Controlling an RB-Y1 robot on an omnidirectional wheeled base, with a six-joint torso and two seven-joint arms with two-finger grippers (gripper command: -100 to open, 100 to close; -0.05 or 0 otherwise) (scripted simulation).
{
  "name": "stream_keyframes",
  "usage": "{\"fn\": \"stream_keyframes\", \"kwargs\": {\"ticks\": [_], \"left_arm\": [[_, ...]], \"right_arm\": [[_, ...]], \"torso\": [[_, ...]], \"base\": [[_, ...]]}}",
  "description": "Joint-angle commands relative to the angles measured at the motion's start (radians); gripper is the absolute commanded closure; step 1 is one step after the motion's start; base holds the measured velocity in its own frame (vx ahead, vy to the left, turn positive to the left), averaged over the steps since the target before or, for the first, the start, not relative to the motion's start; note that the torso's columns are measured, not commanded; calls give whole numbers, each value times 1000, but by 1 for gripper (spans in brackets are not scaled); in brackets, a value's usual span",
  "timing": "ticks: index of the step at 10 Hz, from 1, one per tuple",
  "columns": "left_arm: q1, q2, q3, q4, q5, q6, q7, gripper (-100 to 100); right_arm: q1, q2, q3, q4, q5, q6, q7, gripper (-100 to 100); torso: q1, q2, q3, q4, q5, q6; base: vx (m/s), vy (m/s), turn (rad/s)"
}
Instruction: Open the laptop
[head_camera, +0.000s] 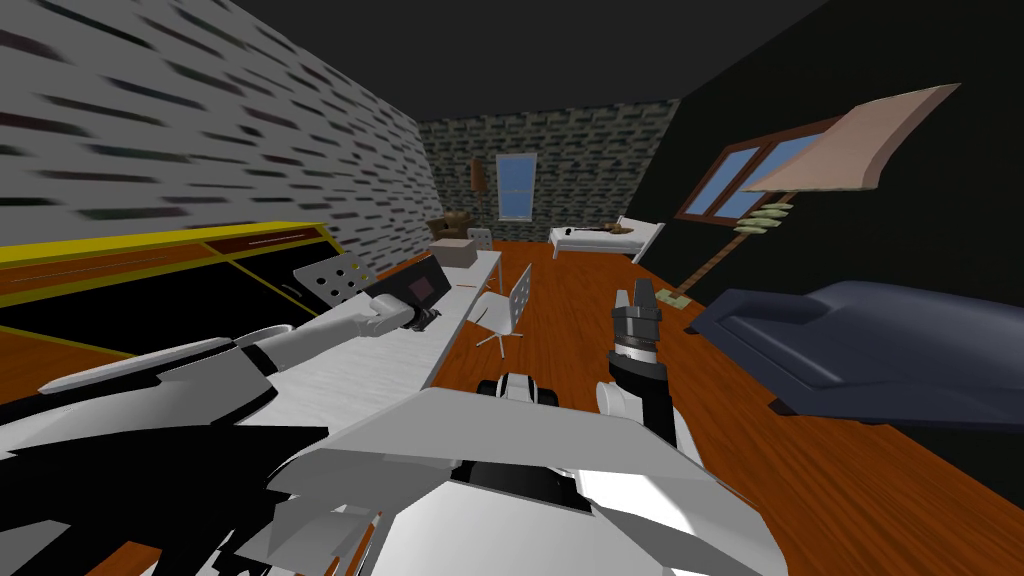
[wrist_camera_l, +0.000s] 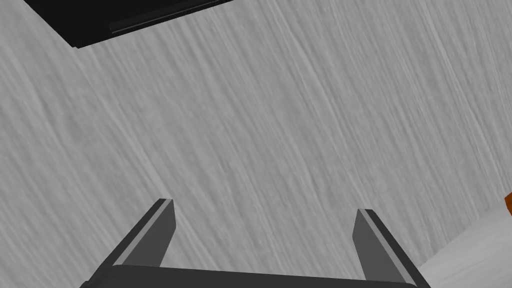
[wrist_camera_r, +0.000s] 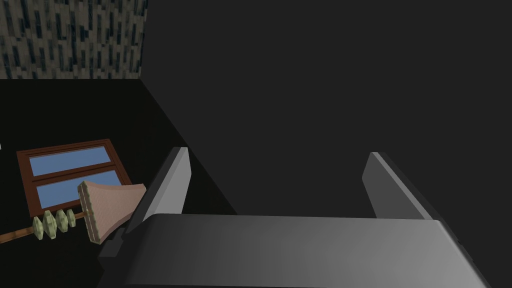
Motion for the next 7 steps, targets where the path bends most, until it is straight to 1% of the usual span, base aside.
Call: {"fn": "stream_keyframes", "kwargs": {"ticks": [1,3,4,5,7], "left_arm": [[-11,16,-46,-5,-81,-22,-7,-100],[-11,16,-46,-5,-141,-22,-7,-100],[-43,40,-96,6,-173,-59,-27,-100],[-43,40,-123,6,-196,-59,-27,-100],[-43,40,-123,6,-255,-59,-27,-100]], "right_arm": [[0,0,0,0,0,0,0,0],[0,0,0,0,0,0,0,0],[0,0,0,0,0,0,0,0],[0,0,0,0,0,0,0,0],[0,0,0,0,0,0,0,0]], "torso": [[0,0,0,0,0,0],[1,1,0,0,0,0],[1,1,1,0,0,0],[0,0,0,0,0,0],[0,0,0,0,0,0]], "base": [[9,-9,-1],[0,0,0],[6,-9,8],[11,-9,7],[4,-2,1]]}}
